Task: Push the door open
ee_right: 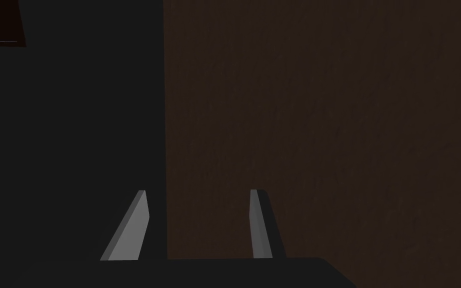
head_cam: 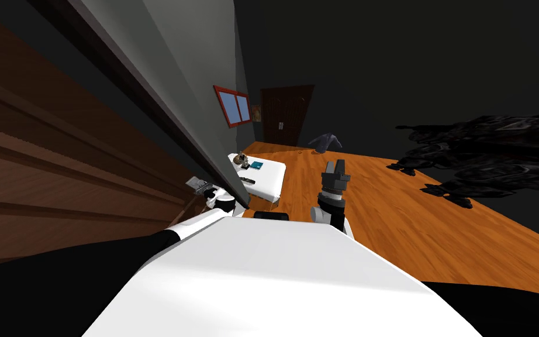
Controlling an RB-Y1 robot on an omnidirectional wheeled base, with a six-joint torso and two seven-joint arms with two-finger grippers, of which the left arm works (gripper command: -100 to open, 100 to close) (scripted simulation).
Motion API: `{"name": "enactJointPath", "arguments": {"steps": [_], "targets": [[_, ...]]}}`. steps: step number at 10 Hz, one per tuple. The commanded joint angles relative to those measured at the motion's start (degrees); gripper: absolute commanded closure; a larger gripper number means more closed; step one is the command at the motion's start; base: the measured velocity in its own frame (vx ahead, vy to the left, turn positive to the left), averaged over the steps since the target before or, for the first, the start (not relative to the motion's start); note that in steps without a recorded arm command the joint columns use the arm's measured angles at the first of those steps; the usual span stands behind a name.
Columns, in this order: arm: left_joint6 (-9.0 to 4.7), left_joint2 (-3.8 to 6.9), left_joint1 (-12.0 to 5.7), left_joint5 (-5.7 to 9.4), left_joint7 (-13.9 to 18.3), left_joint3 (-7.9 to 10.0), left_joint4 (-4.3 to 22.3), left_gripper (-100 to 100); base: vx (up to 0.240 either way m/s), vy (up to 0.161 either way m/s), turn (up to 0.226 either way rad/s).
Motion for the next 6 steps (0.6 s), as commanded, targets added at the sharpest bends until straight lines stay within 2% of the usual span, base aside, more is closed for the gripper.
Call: {"name": "enactJointPath", "arguments": {"steps": [1, 2, 3, 5, 6], "targets": [[-2.19, 1.02, -0.86, 0.97, -1.17, 1.63, 0.24, -100, -0.018, -0.031, -0.009], [-2.97, 1.19, -1.24, 1.36, -1.64, 2.29, 0.15, -100, -0.019, -0.034, -0.017], [-4.72, 1.48, -2.11, 2.23, -2.72, 3.80, -0.06, -100, -0.024, -0.036, -0.033], [-6.65, 1.67, -3.07, 3.18, -3.90, 5.48, -0.29, -100, -0.024, -0.030, -0.022], [-8.70, 1.74, -4.11, 4.19, -5.17, 7.29, -0.53, -100, -0.025, -0.027, -0.045]]}}
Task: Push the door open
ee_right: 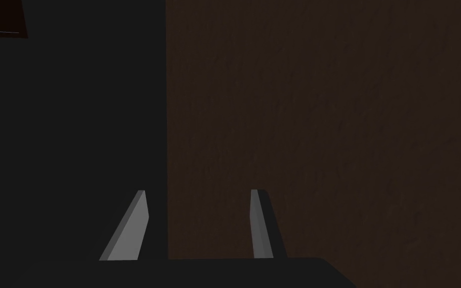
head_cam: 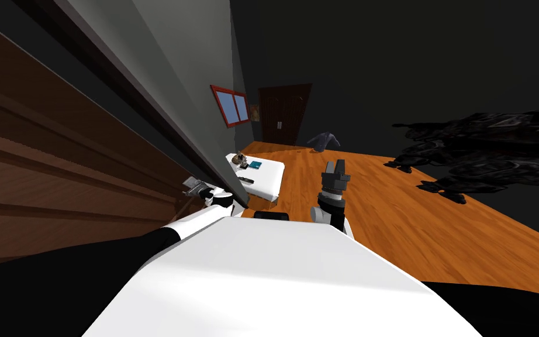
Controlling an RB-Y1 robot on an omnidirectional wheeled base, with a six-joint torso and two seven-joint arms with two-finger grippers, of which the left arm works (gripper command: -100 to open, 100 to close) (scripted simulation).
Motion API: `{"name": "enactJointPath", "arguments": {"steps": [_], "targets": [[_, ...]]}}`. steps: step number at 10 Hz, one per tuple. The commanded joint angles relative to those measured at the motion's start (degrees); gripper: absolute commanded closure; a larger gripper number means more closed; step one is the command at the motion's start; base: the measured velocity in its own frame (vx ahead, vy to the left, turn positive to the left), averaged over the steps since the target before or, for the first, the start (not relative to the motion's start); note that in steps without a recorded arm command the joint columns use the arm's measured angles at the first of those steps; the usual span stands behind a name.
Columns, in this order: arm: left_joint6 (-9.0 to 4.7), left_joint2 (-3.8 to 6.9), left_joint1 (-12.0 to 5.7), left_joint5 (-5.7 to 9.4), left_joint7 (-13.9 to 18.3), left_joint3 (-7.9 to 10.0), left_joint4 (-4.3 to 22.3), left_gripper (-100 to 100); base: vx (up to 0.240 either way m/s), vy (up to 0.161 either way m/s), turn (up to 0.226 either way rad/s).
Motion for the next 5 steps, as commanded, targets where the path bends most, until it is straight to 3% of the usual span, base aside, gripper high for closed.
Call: {"name": "enactJointPath", "arguments": {"steps": [1, 5], "targets": [[-2.12, -0.39, -1.11, 1.07, -1.29, 1.85, -0.93, -100, -0.019, -0.026, -0.036], [-6.44, -0.87, -3.35, 3.19, -3.96, 5.81, -1.40, -100, -0.004, -0.024, -0.027]]}}
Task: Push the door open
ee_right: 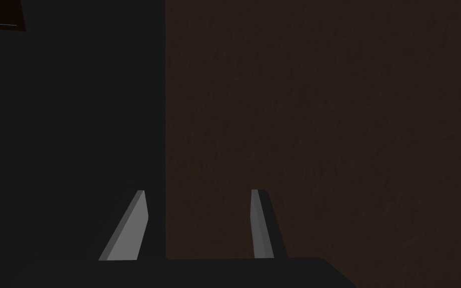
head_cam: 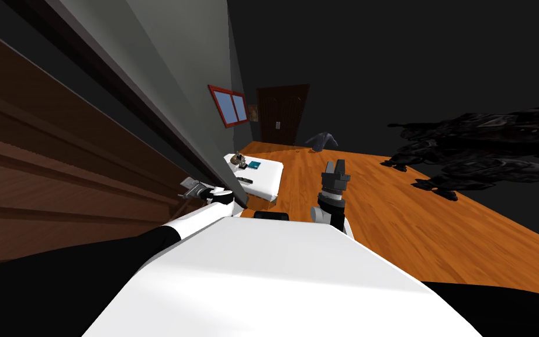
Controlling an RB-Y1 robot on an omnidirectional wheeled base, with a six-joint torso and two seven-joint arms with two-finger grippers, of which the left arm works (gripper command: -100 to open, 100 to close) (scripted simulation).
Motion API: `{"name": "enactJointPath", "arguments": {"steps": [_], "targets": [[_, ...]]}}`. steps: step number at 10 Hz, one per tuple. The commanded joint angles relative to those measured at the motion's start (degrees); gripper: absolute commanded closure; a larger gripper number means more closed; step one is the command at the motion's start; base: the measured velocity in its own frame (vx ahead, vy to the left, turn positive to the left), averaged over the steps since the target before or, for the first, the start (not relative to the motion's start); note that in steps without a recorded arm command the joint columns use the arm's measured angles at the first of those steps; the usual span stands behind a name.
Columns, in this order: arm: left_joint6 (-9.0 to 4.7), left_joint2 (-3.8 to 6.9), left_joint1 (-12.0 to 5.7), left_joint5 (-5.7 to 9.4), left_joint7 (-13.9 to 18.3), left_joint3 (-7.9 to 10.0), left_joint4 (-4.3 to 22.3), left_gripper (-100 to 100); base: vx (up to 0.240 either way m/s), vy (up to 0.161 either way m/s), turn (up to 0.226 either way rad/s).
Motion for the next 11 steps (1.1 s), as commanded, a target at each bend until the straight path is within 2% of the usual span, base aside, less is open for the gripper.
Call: {"name": "enactJointPath", "arguments": {"steps": [1, 5, 6, 8, 9, 10, 11], "targets": [[-2.42, -1.05, -1.54, 1.33, -1.62, 2.53, -1.32, -100, 0.016, -0.034, -0.050], [-6.31, -2.39, -3.69, 3.23, -4.04, 6.45, -1.67, -100, 0.024, -0.032, -0.037], [-8.00, -3.21, -4.67, 4.04, -5.10, 8.26, -1.79, -100, 0.058, -0.036, -0.072], [-10.05, -4.50, -5.97, 5.01, -6.40, 10.63, -1.88, -100, 0.088, -0.035, -0.057], [-10.63, -4.92, -6.36, 5.28, -6.77, 11.33, -1.89, -100, 0.103, -0.038, -0.050], [-11.66, -5.91, -7.24, 5.74, -7.45, 12.65, -1.81, -100, 0.136, -0.025, -0.017], [-11.85, -6.15, -7.45, 5.81, -7.58, 12.89, -1.77, -100, 0.173, -0.028, 0.002]]}}
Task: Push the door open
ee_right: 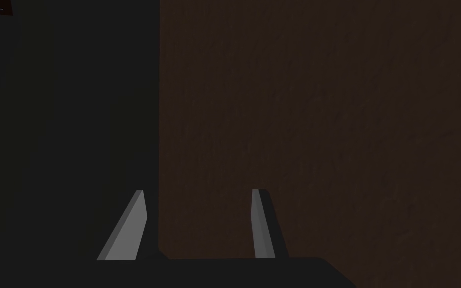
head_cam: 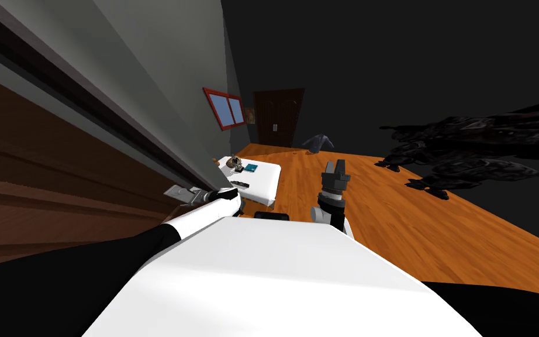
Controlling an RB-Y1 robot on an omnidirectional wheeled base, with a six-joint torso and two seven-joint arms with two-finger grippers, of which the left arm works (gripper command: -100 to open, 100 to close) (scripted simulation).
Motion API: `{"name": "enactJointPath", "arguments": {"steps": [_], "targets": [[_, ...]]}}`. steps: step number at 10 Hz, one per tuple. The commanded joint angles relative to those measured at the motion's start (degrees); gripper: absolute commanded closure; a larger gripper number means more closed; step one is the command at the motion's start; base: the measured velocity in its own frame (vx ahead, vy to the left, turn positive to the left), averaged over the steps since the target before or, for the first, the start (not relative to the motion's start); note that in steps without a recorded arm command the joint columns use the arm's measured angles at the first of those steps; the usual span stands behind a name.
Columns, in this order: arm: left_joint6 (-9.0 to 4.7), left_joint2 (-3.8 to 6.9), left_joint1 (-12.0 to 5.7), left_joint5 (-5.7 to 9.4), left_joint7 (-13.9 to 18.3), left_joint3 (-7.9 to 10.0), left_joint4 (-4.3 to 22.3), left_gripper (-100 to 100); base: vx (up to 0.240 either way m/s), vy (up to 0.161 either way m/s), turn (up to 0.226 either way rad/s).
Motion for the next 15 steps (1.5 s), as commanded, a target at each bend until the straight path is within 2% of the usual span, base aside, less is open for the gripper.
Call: {"name": "enactJointPath", "arguments": {"steps": [1, 2, 5, 7, 8, 9, 11, 13, 15], "targets": [[0.00, 0.00, 0.00, 0.00, 0.00, 0.00, 0.00, -100, 0.053, -0.010, 0.062], [-0.66, 1.15, 0.33, 0.53, -0.35, -1.35, -0.05, -100, -0.118, 0.035, 0.018], [-1.73, 3.05, 0.61, 1.66, -1.05, -4.25, 0.27, -100, -0.159, 0.085, -0.036], [-2.98, 4.44, 0.90, 2.98, -1.86, -6.41, 0.65, -100, -0.149, 0.144, -0.049], [-4.14, 5.11, 1.11, 4.21, -2.62, -7.51, 1.02, -100, -0.159, 0.163, -0.102], [-5.05, 5.30, 1.23, 5.17, -3.21, -7.88, 1.32, -100, -0.148, 0.163, -0.105], [-6.59, 4.95, 1.33, 6.80, -4.22, -7.58, 1.86, -100, -0.087, 0.200, -0.090], [-8.57, 3.15, 1.12, 8.88, -5.51, -5.33, 2.64, -100, -0.022, 0.214, -0.138], [-9.51, 1.68, 0.77, 9.86, -6.13, -3.46, 3.08, -100, 0.053, 0.134, -0.085]]}}
